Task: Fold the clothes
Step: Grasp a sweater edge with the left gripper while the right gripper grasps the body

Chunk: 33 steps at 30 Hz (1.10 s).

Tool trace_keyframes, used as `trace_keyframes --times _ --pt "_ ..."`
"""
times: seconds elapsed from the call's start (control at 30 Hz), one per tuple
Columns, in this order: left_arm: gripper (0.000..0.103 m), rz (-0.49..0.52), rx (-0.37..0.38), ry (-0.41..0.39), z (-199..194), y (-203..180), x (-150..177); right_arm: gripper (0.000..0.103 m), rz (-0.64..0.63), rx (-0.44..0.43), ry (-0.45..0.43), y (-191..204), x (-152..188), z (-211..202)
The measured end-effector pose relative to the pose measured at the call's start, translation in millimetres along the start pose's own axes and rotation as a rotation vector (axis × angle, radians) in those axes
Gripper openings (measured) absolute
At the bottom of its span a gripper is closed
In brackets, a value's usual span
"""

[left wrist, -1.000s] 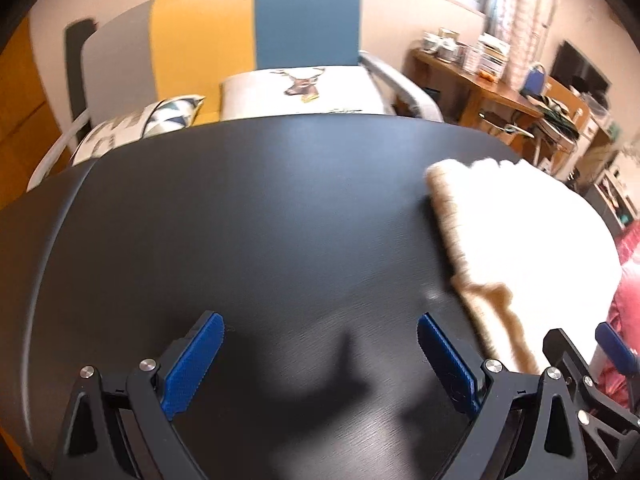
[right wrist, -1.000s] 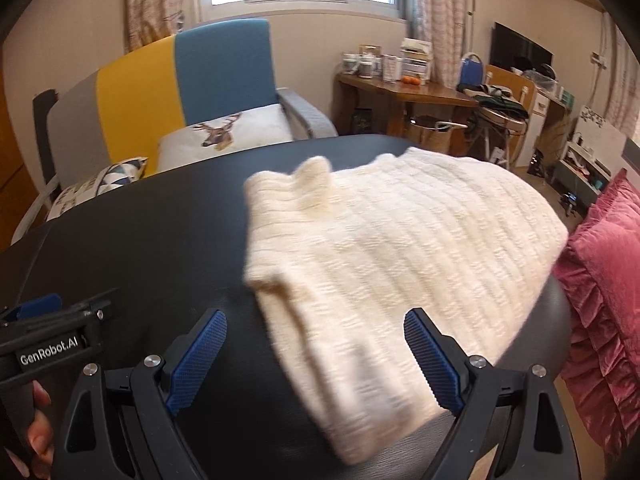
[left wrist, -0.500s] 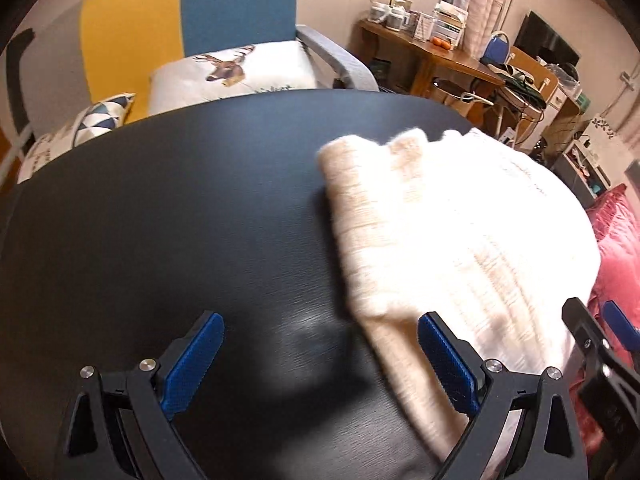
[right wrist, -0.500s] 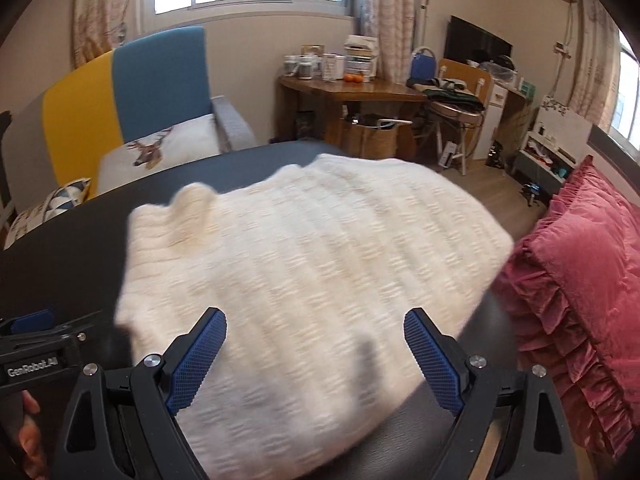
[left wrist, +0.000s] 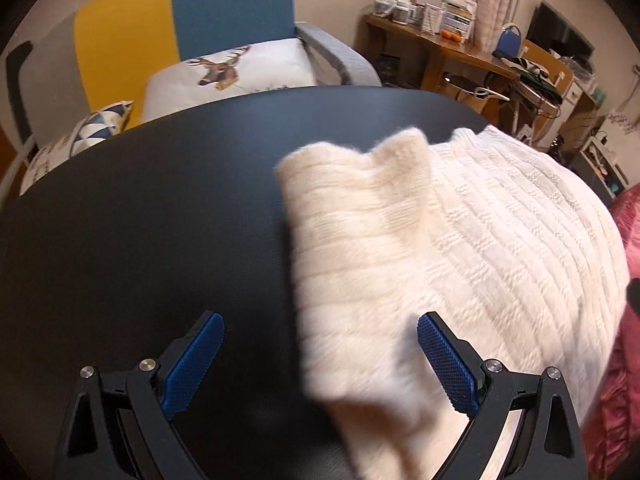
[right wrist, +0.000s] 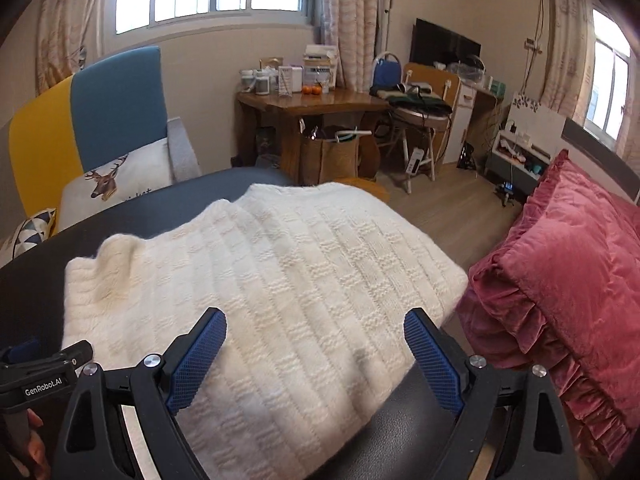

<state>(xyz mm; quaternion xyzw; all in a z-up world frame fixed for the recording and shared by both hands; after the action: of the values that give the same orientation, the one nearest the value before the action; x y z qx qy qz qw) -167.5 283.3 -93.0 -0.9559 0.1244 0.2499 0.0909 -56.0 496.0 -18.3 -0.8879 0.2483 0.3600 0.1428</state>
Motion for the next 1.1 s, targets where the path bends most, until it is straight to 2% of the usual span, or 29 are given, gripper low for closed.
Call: trace_keyframes --times 0.13,0.23,0.4,0.47,0.5,0.53,0.57,0.67,0.73,0.87,0.93,1.1 --pt "0.099 0.068 -0.013 0.04 19 -16 -5 0.092 0.012 -0.035 0.076 3 10 31" --pt "0.099 0.065 0.001 0.022 21 -21 -5 0.092 0.012 -0.061 0.121 6 15 50" --pt "0.096 0.071 0.032 0.038 30 -27 -5 0.094 0.033 -0.096 0.181 9 28 73" --pt "0.073 0.116 0.077 0.022 26 -38 -2 0.094 0.054 -0.101 0.178 10 33 74" --pt "0.068 0.169 0.076 0.007 22 -45 -1 0.094 0.042 -0.098 0.172 11 35 73" --pt "0.053 0.223 0.074 -0.008 18 -51 1 0.092 0.023 -0.094 0.169 14 37 72" --pt "0.04 0.276 0.072 -0.023 15 -59 2 0.09 0.022 -0.099 0.167 15 38 71" --pt "0.031 0.364 0.08 -0.029 8 -66 10 0.072 0.039 -0.126 0.166 19 41 63" --pt "0.029 0.34 0.108 -0.02 5 -59 13 0.052 0.014 -0.142 0.16 25 42 56" --pt "0.024 0.297 0.138 0.004 -6 -33 21 0.042 0.018 -0.2 0.171 39 52 41" --pt "0.024 0.271 0.144 0.01 -14 -14 24 0.033 0.037 -0.245 0.179 48 59 30" --pt "0.023 0.195 0.138 0.003 -38 50 34 0.027 0.03 -0.346 0.196 87 81 2"
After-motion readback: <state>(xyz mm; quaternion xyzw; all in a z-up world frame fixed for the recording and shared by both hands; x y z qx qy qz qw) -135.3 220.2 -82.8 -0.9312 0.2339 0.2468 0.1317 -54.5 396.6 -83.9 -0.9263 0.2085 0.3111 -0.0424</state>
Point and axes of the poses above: each gripper's, at about its wrist camera, not at the fingertips, and z roughly the way its jaws point, y to its left, x to its underside, the point moved 8 cm from there along z, roughly the way its jaws point, and after that the axes turned 4 degrees about x, right-handed, at the moved point
